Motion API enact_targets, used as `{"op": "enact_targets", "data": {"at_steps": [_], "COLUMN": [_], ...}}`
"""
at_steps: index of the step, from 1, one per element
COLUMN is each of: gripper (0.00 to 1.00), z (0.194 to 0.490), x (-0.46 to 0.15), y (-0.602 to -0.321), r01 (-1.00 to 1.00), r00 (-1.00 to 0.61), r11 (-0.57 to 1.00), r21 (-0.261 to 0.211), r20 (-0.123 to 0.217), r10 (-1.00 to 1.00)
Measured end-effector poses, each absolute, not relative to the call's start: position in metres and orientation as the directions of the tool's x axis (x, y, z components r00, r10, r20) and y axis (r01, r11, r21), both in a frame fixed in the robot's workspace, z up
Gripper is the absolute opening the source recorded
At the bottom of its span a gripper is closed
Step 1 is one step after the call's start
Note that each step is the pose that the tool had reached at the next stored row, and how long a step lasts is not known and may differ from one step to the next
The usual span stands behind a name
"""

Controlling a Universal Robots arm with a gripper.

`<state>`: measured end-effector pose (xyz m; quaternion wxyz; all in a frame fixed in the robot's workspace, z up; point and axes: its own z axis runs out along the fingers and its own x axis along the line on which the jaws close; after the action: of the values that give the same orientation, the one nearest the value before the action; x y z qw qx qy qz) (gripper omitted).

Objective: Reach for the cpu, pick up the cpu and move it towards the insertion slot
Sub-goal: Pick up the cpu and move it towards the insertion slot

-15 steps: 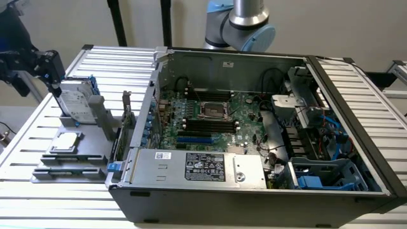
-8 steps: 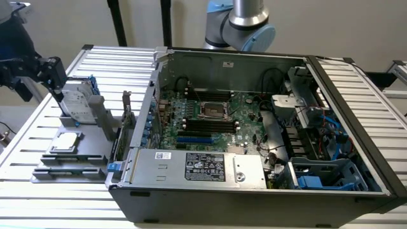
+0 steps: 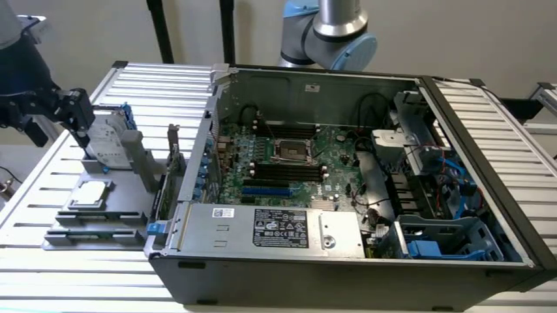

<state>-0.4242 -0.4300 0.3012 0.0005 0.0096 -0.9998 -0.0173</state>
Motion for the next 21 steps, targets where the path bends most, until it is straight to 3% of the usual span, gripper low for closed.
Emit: {"op": "enact_targets", "data": {"at_steps": [21], "gripper": [0.71], "z": [0.263], "x": [-0.424], "y": [-0.439], "r01": [-0.019], "r00": [-1.0], "r11": [0.999], "r21": [0.035], "r20": [0.001], "r10": [-0.019]}}
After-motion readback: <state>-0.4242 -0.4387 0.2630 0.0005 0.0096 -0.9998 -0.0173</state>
